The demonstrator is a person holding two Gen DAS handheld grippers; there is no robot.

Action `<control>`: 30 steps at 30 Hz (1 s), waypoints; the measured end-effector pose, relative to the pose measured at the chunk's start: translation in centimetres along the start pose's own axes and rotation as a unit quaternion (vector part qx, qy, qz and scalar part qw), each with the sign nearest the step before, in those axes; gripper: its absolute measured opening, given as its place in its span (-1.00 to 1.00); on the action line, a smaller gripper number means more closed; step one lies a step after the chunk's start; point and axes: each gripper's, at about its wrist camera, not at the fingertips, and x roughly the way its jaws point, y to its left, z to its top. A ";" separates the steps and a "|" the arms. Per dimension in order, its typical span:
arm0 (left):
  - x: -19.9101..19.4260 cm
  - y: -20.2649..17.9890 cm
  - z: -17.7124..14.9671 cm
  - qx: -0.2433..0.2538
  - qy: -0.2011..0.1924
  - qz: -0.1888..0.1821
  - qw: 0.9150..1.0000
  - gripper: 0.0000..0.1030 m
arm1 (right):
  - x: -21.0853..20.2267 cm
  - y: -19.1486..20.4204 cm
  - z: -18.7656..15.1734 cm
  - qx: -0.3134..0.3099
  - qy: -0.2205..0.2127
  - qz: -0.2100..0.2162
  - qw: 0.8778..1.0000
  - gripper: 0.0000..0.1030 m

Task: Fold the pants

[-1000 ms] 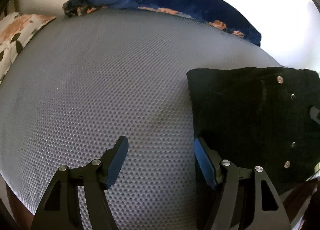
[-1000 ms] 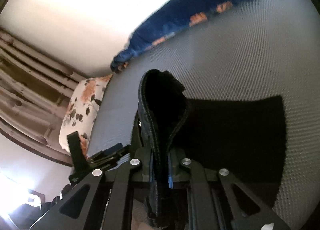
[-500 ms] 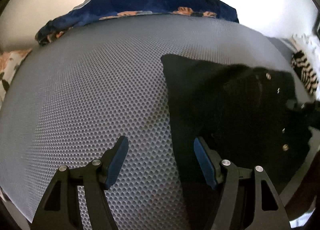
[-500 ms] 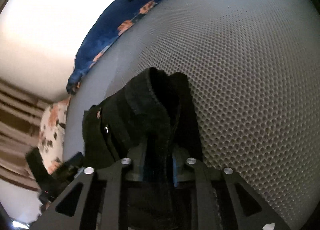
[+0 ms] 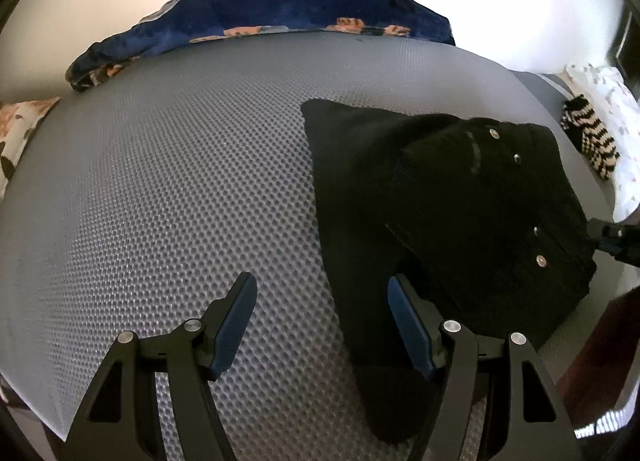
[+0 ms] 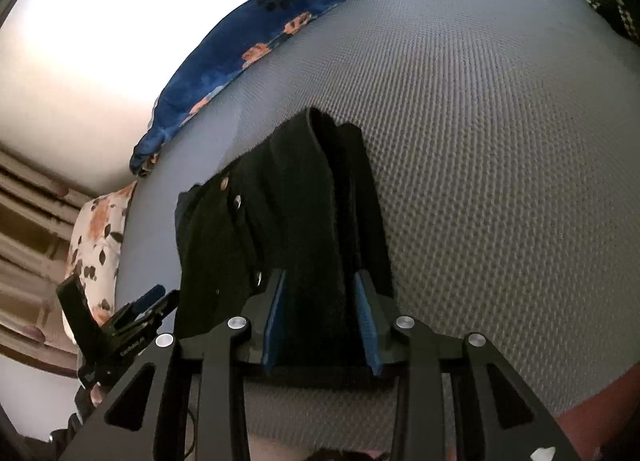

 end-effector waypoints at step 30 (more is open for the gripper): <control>0.4 -1.2 -2.3 0.035 0.011 0.028 0.999 0.33 | -0.4 -0.9 -1.9 0.013 -0.007 -0.041 0.999 -0.63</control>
